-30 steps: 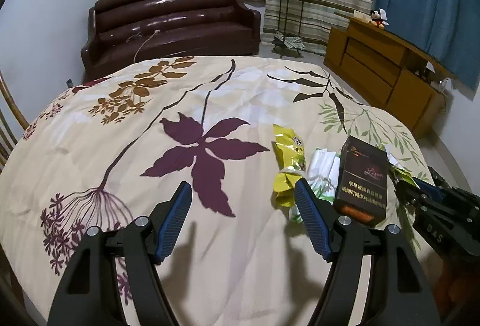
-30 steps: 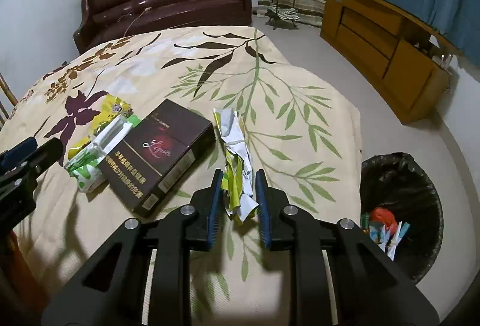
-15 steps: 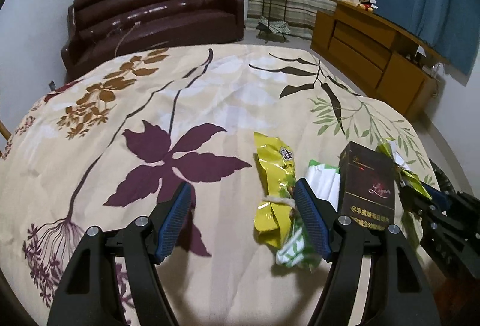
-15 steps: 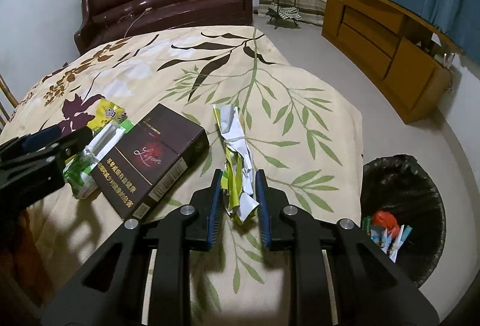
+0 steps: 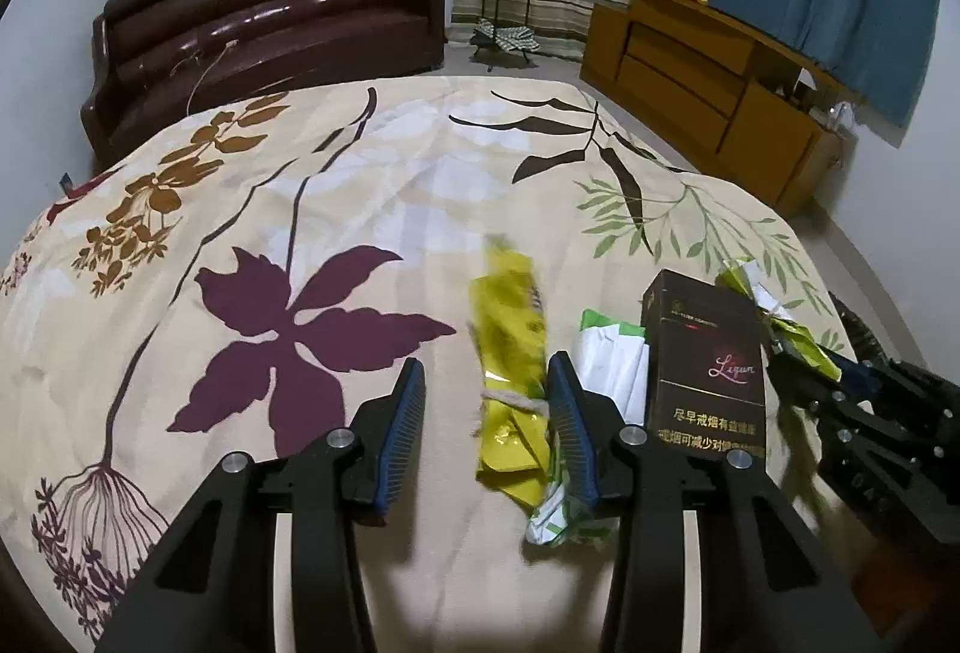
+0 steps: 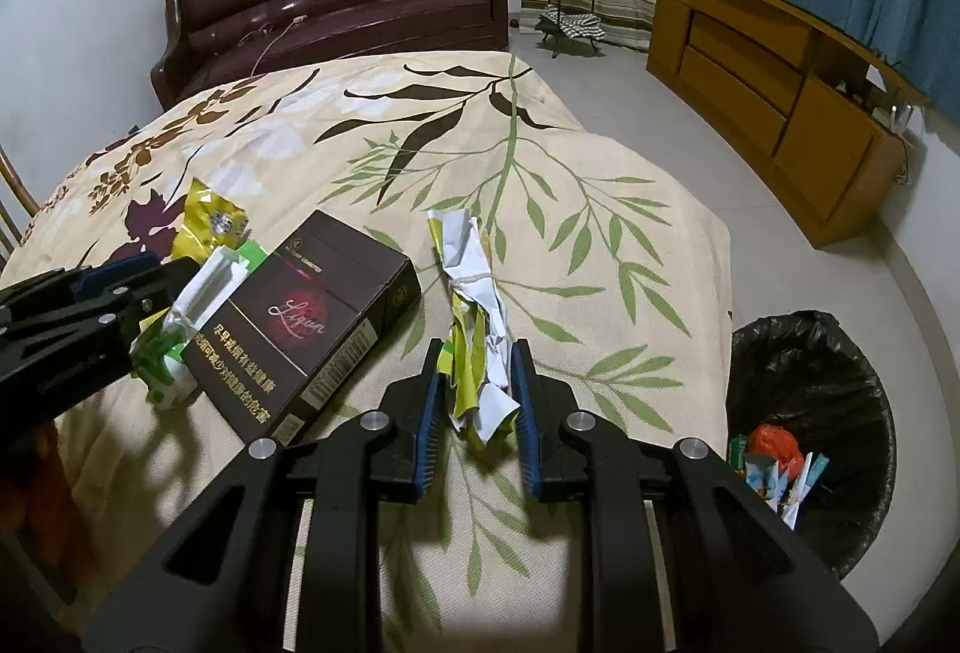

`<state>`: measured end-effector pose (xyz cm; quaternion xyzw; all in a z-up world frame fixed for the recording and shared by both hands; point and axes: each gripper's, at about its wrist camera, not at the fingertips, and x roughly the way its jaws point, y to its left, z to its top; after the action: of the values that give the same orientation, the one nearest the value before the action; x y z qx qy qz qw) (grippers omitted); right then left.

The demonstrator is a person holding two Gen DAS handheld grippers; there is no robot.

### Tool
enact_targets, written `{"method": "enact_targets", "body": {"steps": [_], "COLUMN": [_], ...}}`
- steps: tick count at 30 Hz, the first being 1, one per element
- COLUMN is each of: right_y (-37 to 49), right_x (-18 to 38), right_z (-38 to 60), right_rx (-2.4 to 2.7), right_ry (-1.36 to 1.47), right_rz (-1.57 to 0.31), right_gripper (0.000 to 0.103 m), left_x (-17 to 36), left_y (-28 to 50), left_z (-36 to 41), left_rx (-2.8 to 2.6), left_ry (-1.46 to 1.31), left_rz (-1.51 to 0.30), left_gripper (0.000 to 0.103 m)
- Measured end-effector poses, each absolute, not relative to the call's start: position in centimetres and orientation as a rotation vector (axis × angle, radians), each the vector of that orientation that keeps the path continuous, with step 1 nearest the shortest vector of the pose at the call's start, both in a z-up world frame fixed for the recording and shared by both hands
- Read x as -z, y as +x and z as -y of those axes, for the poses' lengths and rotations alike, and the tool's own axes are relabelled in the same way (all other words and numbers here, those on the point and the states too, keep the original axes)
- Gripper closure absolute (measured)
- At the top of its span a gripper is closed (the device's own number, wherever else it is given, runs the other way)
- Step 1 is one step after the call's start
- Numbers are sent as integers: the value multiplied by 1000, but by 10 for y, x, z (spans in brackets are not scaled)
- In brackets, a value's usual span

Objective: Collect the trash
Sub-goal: 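Grasp the crumpled silver wrapper with the right tool while the left tool grasps the yellow wrapper, then carry both wrappers over the black bin and open both tools to drop them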

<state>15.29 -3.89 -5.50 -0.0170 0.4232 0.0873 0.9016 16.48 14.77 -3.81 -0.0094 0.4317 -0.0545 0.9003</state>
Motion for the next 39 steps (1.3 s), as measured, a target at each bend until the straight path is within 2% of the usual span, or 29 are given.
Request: {"method": "enact_targets", "body": {"steps": [1, 2, 7, 13, 24, 39], "right_y": [153, 152, 152, 152, 141, 102], "right_x": [55, 55, 55, 55, 54, 42], "right_z": [39, 39, 40, 39, 40, 56], "right_rx": [-181, -181, -182, -183, -182, -167], "right_ry": [-36, -35, -34, -27, -20, 4], "right_rz": [-876, -876, -876, -875, -865, -832], "right_gripper": [82, 82, 82, 82, 86, 86], "left_x": [38, 40, 43, 42, 38, 14], "left_y": [166, 168, 166, 158, 137, 92], "left_z": [-147, -148, -149, -148, -149, -144], "left_rx": [100, 77, 69, 105, 61, 63], "left_ry": [-23, -30, -32, -3, 16, -22], "left_rz": [-892, -896, -895, -886, -844, -781], "left_gripper": [58, 51, 52, 79, 80, 80]}}
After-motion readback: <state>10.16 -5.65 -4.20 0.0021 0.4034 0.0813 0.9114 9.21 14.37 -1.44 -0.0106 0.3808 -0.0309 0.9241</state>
